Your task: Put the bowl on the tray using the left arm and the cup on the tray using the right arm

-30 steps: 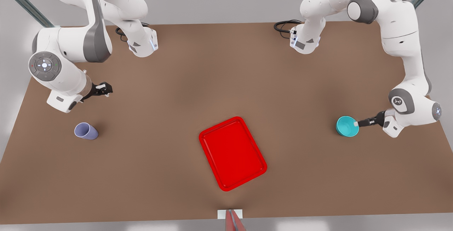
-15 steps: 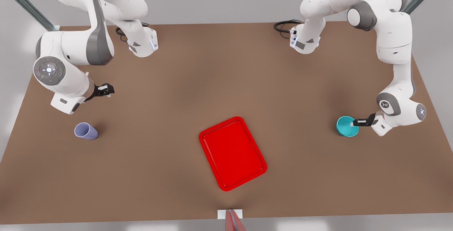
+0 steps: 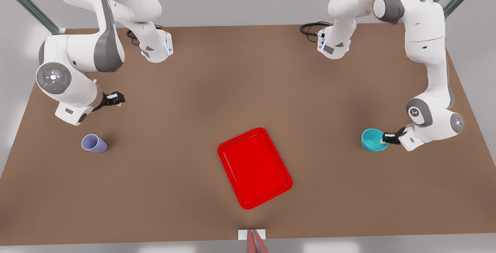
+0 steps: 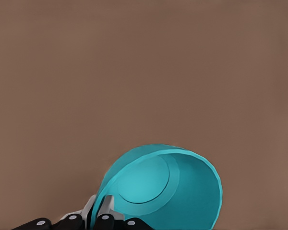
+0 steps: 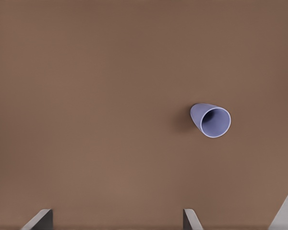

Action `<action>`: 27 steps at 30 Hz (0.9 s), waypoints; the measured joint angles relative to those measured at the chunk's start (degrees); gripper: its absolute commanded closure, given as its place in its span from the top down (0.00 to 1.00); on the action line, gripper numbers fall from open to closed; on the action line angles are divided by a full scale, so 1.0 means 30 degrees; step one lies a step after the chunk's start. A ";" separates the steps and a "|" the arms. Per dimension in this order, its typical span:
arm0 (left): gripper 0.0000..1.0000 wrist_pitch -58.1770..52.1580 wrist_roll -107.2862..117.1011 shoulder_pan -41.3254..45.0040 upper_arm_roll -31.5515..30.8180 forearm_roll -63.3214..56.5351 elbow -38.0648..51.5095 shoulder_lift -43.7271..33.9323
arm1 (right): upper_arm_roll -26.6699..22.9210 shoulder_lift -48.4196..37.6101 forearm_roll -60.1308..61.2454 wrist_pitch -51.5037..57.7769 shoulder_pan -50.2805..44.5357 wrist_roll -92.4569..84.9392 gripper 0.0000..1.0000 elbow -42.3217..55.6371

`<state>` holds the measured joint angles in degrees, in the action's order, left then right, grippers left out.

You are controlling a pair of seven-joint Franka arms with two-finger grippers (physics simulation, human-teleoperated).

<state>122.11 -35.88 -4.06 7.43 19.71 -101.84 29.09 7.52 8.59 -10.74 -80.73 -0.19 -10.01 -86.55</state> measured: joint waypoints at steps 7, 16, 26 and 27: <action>0.21 -0.0768 0.6346 0.9751 -0.0025 0.0027 0.9512 0.5651 | -0.5656 0.3007 0.0789 -0.2665 0.0153 -0.1175 1.00 -0.1649; 0.21 0.1175 1.5335 0.9981 -0.1905 0.0027 1.5053 1.0170 | -0.7607 0.3110 0.3716 -1.0793 0.0400 -0.3876 1.00 -0.7853; 1.00 0.1362 2.0034 0.9439 -0.1926 0.0450 1.4696 0.8514 | -0.7625 0.3644 0.4901 -1.6574 0.0297 -0.5632 1.00 -0.9146; 1.00 0.0205 2.0381 0.8938 -0.1840 0.0233 1.4754 0.7094 | -0.7626 0.3662 0.5006 -1.6800 0.0306 -0.5756 1.00 -0.9431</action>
<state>122.73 25.26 22.75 1.91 20.41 -57.58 50.38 -15.36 19.58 4.28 -131.13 0.73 -27.28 -114.84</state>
